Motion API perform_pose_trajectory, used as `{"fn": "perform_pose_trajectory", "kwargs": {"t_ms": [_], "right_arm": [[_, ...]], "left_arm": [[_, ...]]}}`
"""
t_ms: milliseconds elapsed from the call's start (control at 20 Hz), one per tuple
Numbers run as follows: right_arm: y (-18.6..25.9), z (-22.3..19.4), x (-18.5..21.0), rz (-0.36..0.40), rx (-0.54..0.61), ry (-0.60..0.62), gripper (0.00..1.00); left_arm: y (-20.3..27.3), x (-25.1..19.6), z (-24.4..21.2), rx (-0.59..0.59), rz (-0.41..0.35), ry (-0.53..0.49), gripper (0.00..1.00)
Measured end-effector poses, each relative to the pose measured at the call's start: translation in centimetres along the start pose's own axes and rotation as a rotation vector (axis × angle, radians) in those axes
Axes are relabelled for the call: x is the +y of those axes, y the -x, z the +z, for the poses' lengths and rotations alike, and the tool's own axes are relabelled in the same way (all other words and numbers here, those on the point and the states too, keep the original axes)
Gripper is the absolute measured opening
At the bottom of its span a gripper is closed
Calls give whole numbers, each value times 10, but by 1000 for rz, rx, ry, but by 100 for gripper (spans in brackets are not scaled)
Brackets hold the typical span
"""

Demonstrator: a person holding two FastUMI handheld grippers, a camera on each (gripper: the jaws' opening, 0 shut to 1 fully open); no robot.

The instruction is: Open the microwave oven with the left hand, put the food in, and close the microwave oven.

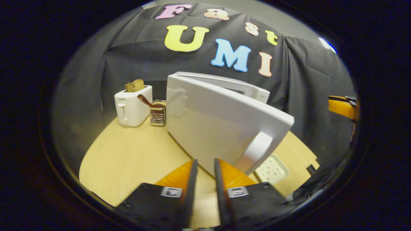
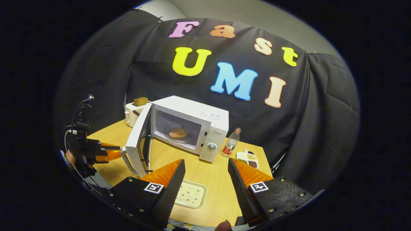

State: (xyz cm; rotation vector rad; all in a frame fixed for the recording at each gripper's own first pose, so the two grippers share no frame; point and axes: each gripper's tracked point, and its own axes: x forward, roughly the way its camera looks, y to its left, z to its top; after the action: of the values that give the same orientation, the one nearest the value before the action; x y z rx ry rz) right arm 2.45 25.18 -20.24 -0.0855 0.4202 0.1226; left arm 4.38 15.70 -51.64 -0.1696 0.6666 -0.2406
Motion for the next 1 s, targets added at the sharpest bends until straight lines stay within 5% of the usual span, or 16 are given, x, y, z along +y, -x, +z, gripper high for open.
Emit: {"fn": "perform_pose_trajectory", "kwargs": {"t_ms": [50,150,250,300,450,650,1000], "right_arm": [[0,0,-4,-6,2,-4,80],[-2,-3,-14,-20,8,-7,80],[-3,-8,-22,-32,21,-8,82],[-5,-10,-25,-39,27,-9,82],[-11,-14,-39,-63,39,-10,82],[-19,-21,-57,-89,69,-31,82],[-31,-37,-86,-141,123,-39,82]], "left_arm": [[-7,-10,11,-1,-36,-10,26],[-25,-33,30,-17,-95,-17,28],[-45,-50,41,-30,-120,-47,2],[-54,-65,45,-28,-179,-36,11],[-72,-111,55,-14,-310,-36,11],[-118,-132,71,-7,-300,-144,11],[-200,-149,125,-47,-240,-160,12]]}}
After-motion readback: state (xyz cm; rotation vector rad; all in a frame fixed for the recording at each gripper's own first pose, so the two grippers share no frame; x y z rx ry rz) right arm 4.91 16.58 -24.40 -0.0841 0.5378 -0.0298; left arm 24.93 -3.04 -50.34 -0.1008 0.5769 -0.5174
